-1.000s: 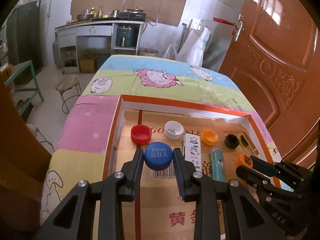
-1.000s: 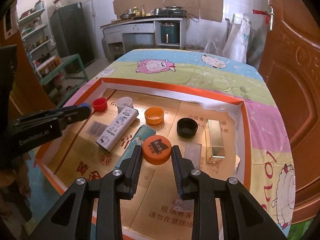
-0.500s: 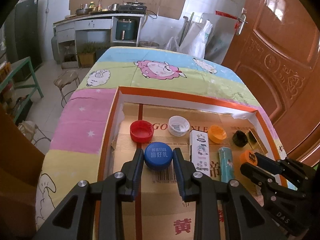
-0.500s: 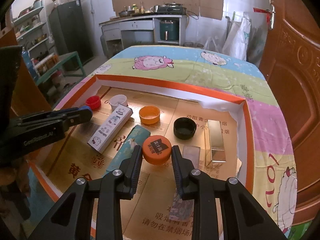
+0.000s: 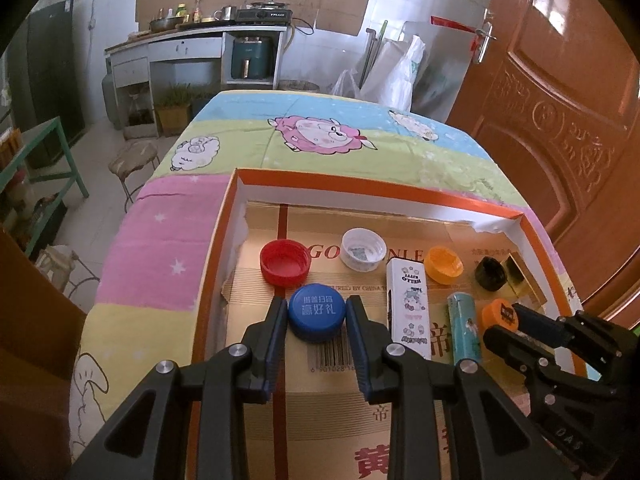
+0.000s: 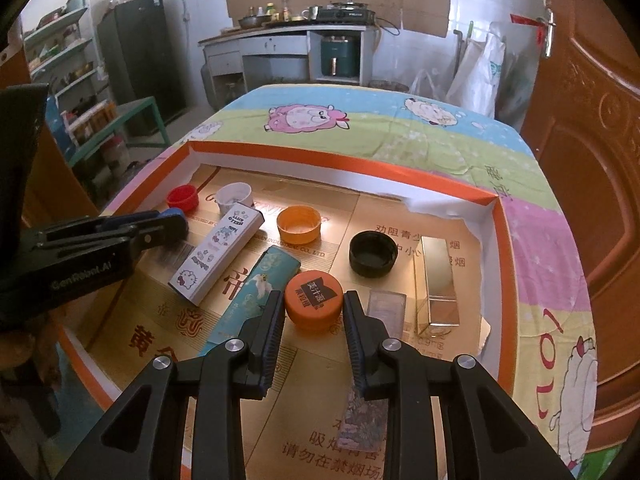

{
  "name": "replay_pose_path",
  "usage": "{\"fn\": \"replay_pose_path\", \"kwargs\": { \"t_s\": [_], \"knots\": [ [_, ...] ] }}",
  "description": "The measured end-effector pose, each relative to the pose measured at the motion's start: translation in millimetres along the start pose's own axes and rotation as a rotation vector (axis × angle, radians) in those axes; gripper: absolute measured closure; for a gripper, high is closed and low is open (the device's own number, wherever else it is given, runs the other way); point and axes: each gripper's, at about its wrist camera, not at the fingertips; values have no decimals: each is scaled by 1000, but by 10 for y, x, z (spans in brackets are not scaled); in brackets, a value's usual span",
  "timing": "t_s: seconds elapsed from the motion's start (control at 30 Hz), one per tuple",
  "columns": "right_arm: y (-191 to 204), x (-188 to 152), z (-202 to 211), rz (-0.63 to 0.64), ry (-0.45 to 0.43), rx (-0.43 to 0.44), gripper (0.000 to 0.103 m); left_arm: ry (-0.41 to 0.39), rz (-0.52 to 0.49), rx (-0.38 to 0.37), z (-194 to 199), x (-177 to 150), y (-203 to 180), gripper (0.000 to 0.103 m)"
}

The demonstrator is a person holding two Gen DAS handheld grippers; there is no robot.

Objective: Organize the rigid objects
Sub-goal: 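Carry the orange cap and blue cap into the cardboard tray with both tools, then open the right tool to release the orange cap while the left tool releases the blue cap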

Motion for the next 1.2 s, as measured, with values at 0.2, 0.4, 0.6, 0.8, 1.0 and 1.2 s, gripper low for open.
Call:
{"fn": "replay_pose_path", "kwargs": {
  "t_s": [0.2,0.4,0.6,0.8,1.0,1.2],
  "knots": [
    [5,-1,-5,8,-2,-5,73,1,-14,13,-5,-10,-16,72],
    [23,-8,-16,20,-9,-13,72,0,-14,13,-6,-9,-16,72],
    [33,-10,-21,25,-14,-22,59,-8,-17,21,15,0,-19,72],
    [25,-6,8,29,-22,-24,58,-27,-17,20,69,-6,-9,72],
    [10,-15,64,17,-29,-20,58,-44,-11,22,145,-10,10,72],
    [9,-37,138,5,-37,-18,58,-52,-5,24,226,-32,1,72]
  ]
}}
Point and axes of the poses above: each gripper's, at about its wrist camera, not at the fingertips, and z roughly against the way its jaws point, y to its left, x to its top, and after that the axes turned 15 degrees about -z, right-handed
